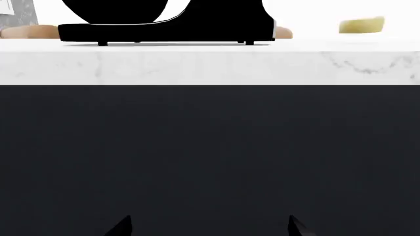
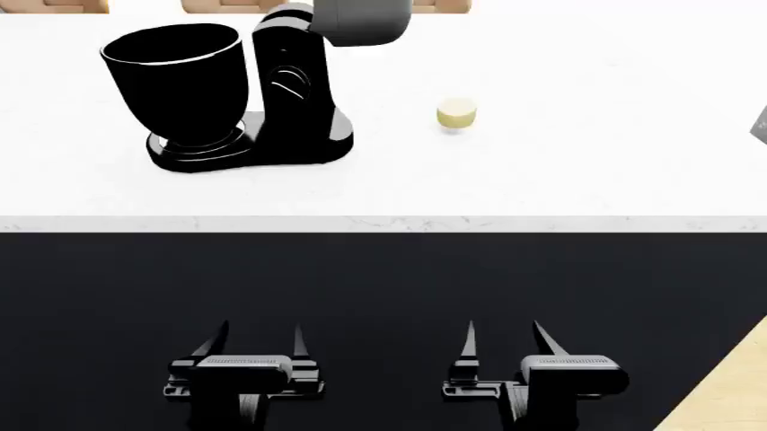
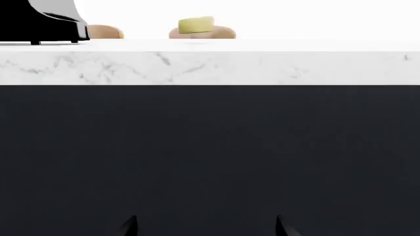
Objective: Place the cheese in the stand mixer bowl.
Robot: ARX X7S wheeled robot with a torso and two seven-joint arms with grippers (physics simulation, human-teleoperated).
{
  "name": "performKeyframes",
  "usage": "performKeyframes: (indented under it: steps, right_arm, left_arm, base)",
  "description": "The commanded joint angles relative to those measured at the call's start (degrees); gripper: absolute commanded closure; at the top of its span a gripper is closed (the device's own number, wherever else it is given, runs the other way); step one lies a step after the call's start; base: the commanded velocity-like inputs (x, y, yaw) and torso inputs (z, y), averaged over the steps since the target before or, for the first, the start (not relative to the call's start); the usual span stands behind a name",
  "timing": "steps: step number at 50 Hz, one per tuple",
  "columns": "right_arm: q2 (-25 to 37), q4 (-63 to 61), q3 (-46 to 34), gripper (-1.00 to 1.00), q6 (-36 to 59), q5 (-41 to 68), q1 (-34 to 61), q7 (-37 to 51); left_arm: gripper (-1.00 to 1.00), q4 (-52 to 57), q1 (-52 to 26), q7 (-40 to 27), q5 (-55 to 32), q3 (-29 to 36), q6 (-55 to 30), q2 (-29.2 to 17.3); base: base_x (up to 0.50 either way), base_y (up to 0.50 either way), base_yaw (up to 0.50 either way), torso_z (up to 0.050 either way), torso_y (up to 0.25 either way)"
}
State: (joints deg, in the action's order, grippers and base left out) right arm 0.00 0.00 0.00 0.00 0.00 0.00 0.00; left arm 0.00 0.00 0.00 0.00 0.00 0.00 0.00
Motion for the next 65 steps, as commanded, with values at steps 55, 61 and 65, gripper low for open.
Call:
performKeyframes:
  steps: [55, 61, 65]
  right_arm:
    - [11.69, -21.39, -10.27, -1.0, 62.4, -1.45, 51.63, -4.58]
    - [10.28, -12.67, -9.81, -1.0, 57.59, -0.47, 53.36, -4.56]
    - [10.35, -6.67, -10.99, -1.0, 53.2, -0.94, 54.71, -4.31]
  left_arm:
    - [-1.0, 56.43, 39.25, -30.6, -22.08, -24.14, 1.59, -29.15]
    - [-1.0, 56.56, 39.32, -30.32, -22.49, -23.99, 1.5, -29.18]
    - [-1.0, 56.05, 39.56, -30.35, -23.01, -25.26, 1.85, -29.0]
  base:
    - [0.0, 0.0, 0.0, 0.0, 0.0]
    - [0.0, 0.0, 0.0, 0.0, 0.0]
    - [0.0, 0.0, 0.0, 0.0, 0.0]
